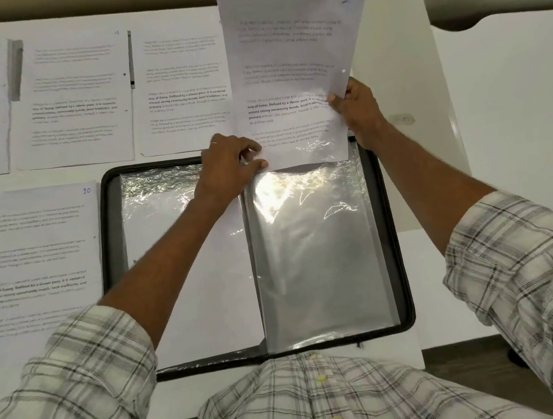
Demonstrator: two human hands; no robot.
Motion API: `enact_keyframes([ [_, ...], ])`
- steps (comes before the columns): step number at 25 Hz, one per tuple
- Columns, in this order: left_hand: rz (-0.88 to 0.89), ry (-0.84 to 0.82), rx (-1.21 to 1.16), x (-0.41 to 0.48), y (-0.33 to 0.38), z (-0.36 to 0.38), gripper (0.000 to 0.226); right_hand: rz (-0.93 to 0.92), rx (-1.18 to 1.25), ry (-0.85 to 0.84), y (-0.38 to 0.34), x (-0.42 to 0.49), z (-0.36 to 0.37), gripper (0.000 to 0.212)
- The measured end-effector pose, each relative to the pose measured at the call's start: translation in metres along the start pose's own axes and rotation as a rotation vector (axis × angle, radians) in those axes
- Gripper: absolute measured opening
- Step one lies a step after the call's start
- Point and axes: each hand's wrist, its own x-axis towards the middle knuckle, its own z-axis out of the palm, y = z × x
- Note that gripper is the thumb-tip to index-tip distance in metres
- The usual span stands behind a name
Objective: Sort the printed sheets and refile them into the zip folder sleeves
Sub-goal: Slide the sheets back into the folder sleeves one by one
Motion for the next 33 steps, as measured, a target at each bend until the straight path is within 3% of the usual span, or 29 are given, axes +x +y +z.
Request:
enact_keyframes([
  [6, 0.157, -0.126, 0.387, 0.012, -0.002, -0.014, 0.048, 0.002, 0.000, -0.035, -0.004, 0.000, 0.006, 0.046],
  [13, 0.193, -0.297, 0.342, 0.035, -0.004, -0.026, 0.044, -0.042, -0.130, -0.060, -0.014, 0.000, 0.004, 0.040],
  [18, 0.157, -0.141, 0.169, 0.019, -0.001, -0.006, 0.033, 0.037, -0.230, -0.098, -0.020, -0.002, 0.002, 0.042],
  [21, 0.243, 0.109, 0.080, -0.017, 0.006, 0.024, 0.028, 0.120, -0.255, -0.100, -0.022, -0.002, 0.000, 0.042],
  [23, 0.322, 0.178, 0.066, -0.044, 0.015, 0.049, 0.030, 0.161, -0.235, -0.091, -0.024, -0.002, -0.001, 0.045],
  [27, 0.270, -0.042, 0.362, -0.084, 0.023, 0.089, 0.065, 0.127, -0.028, -0.185, -0.025, -0.005, -0.001, 0.037],
  [30, 0.251, -0.079, 0.421, -0.085, 0.025, 0.090, 0.070, 0.017, 0.016, -0.225, -0.017, -0.006, 0.000, 0.047],
  [33, 0.266, -0.051, 0.429, -0.084, 0.030, 0.086, 0.071, 0.024, -0.047, -0.236, -0.017, -0.008, -0.007, 0.046],
])
